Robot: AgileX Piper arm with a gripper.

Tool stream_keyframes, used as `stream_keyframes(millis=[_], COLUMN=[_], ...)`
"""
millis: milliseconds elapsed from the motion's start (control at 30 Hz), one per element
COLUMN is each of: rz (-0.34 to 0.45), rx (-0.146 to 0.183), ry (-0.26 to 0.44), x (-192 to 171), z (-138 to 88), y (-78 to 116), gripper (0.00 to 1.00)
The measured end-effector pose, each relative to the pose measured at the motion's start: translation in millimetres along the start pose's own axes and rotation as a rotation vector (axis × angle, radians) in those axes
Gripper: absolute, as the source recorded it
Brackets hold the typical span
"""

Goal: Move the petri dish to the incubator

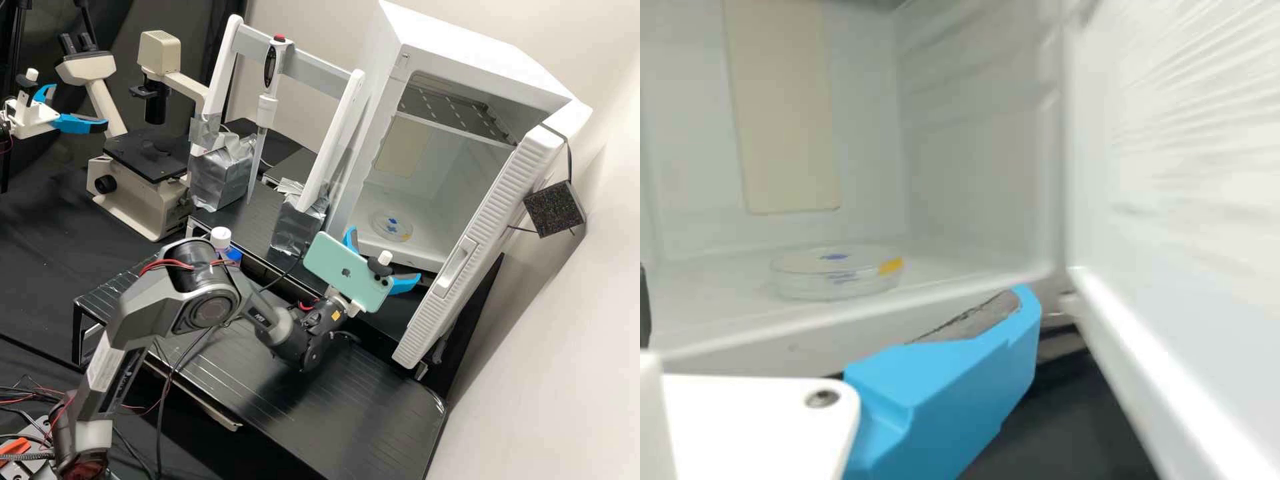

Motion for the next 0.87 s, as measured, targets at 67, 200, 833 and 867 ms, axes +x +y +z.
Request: stream_keyframes(millis=[67, 200, 833, 867], rz=[0.017, 0.041, 0.004, -0.002], rx=[-0.001, -0.007, 0.068, 0.075], ry=[-0.02, -0.042, 0.206, 0.204], x=[-20, -60, -171, -172], z=[-7, -30, -139, -139], y=[4.3, 7.6, -72.2, -74.2], gripper=[1.0, 1.0, 1.0, 1.0])
